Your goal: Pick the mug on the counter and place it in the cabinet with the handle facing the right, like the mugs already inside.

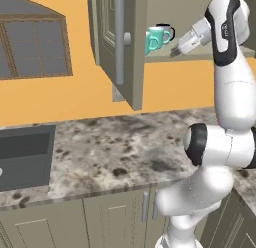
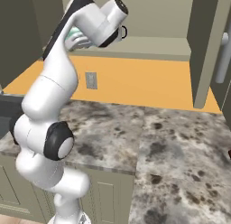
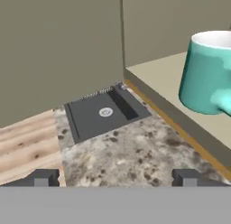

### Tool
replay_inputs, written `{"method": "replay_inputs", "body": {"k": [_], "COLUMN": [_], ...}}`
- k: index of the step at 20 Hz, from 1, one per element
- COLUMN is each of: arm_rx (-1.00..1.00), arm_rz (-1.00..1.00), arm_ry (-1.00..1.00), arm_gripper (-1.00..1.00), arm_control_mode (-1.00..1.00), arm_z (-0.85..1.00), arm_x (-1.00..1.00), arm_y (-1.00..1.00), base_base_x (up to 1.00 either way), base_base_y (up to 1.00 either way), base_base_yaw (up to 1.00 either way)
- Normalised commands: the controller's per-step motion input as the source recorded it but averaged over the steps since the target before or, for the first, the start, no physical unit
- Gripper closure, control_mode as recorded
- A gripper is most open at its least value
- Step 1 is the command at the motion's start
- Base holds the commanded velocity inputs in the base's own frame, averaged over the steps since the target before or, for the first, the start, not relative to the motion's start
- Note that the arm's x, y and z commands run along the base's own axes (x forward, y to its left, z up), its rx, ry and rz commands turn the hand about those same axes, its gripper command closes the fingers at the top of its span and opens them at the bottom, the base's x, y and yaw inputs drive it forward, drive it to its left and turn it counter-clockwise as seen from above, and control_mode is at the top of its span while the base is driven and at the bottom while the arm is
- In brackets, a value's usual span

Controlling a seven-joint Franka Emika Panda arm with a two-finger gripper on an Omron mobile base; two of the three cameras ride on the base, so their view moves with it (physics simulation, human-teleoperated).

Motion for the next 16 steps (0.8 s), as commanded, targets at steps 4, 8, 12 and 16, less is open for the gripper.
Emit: {"method": "replay_inputs", "body": {"k": [4, 8, 12, 16], "arm_rx": [-0.01, -0.03, -0.03, -0.03], "arm_rz": [-0.15, -0.15, -0.12, -0.12], "arm_ry": [0.0, 0.0, -0.01, 0.0], "arm_gripper": [-1.0, -1.0, -1.0, -1.0], "arm_control_mode": [-1.0, -1.0, -1.0, -1.0], "arm_z": [-0.76, -1.0, -1.0, -1.0], "arm_x": [-0.95, -0.88, -0.85, -0.79], "arm_y": [0.11, 0.09, 0.02, 0.0], "base_base_x": [0.0, 0.0, 0.0, 0.0], "base_base_y": [0.0, 0.0, 0.0, 0.0], "base_base_yaw": [0.0, 0.0, 0.0, 0.0]}}
